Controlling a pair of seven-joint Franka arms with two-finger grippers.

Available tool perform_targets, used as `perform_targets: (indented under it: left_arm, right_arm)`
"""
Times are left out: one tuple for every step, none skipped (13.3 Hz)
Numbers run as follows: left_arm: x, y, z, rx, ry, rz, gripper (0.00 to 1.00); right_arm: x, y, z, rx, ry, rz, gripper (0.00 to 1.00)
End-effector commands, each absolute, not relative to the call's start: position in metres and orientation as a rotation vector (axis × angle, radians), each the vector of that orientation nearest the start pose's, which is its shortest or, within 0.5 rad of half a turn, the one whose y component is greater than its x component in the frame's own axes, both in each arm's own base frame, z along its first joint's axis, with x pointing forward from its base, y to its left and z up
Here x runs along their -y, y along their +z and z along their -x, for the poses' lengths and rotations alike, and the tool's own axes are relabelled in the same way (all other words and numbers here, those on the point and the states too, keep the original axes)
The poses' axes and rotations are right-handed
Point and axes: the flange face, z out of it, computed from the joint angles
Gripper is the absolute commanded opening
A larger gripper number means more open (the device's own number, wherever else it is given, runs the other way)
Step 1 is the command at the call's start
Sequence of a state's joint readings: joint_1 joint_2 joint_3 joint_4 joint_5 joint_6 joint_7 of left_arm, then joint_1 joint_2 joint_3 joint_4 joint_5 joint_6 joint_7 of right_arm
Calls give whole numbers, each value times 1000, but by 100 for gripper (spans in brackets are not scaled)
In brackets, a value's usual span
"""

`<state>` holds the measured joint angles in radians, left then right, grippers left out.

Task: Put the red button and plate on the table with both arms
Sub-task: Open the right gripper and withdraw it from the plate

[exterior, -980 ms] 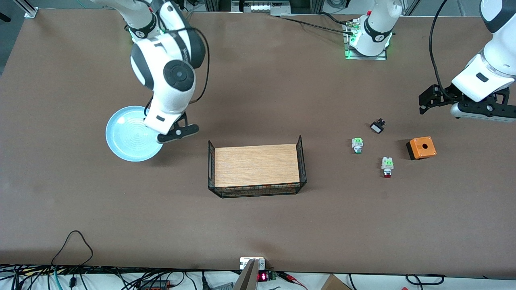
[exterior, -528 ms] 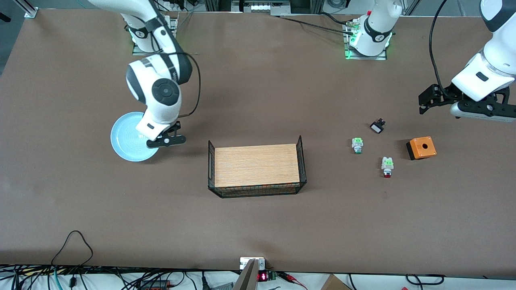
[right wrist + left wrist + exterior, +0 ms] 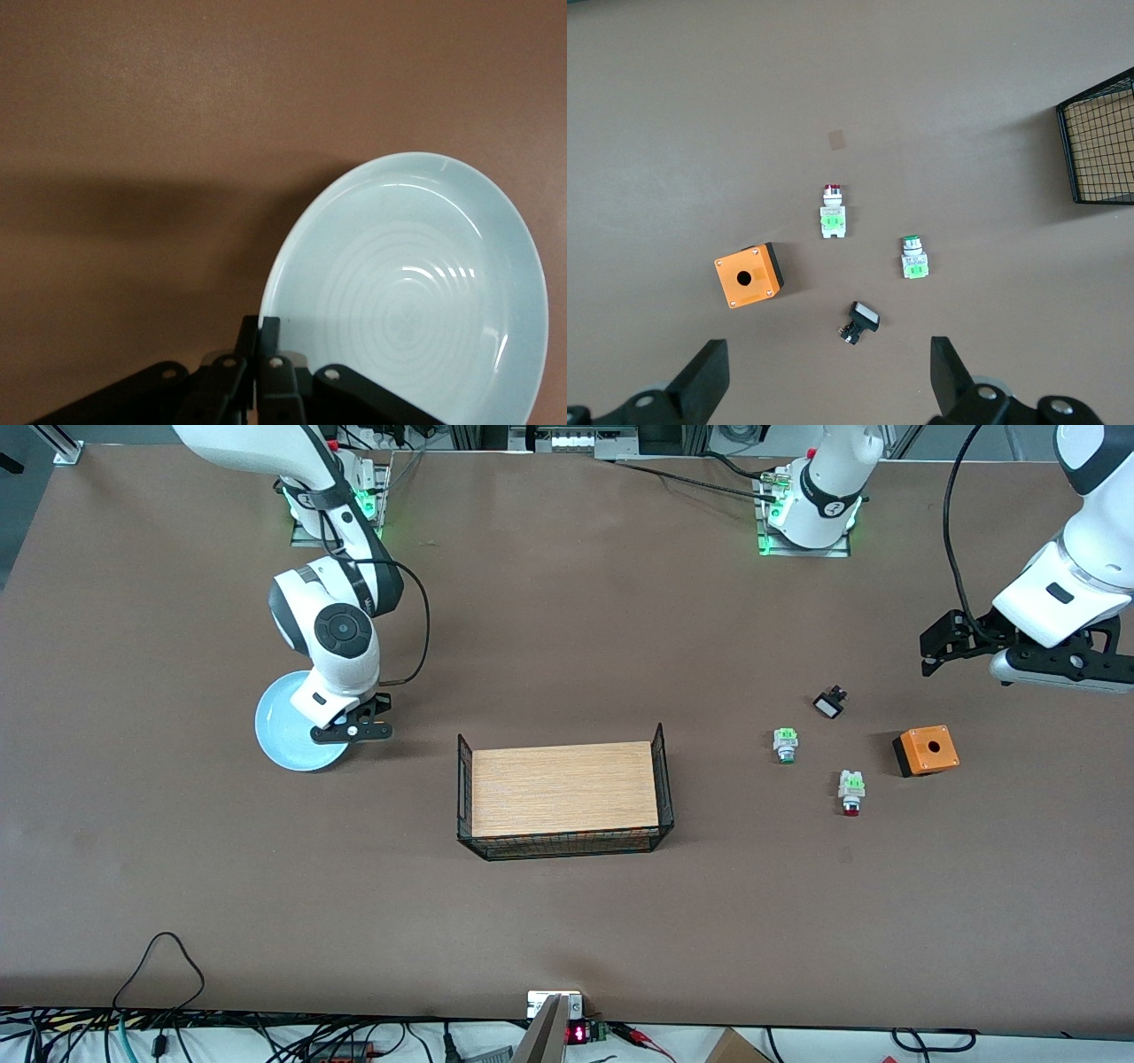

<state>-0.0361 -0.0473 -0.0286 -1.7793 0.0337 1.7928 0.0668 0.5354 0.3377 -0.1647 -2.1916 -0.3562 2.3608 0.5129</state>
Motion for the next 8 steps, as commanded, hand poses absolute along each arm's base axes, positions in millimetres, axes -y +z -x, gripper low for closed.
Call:
perform_targets:
  left_arm:
    - [34, 577, -555, -237, -85, 3100, 100]
    - [37, 577, -555, -244, -86, 3099, 100]
    - [37, 577, -555, -244, -86, 3099, 100]
    - [38, 577, -555, -246, -86, 3099, 100]
    - [38, 577, -554, -246, -81, 3099, 100]
    - [38, 576, -554, -244, -76, 3100, 100]
    - [38, 576, -554, -244, -76, 3100, 100]
    - [38, 576, -554, -246, -76, 3099, 100]
  right_arm:
    - [-189, 206, -503, 149, 36, 3470, 13]
    - [-189, 206, -504, 144, 33, 3470, 26]
    - [-189, 204, -504, 142, 37, 3471, 38]
    - [-189, 206, -505, 136, 33, 3470, 52]
    - [-186, 210, -508, 120, 28, 3469, 65]
    - [-182, 218, -513, 99, 12, 3462, 79]
    - [-178, 230, -518, 88, -14, 3451, 100]
    - [-173, 240, -524, 73, -31, 3443, 100]
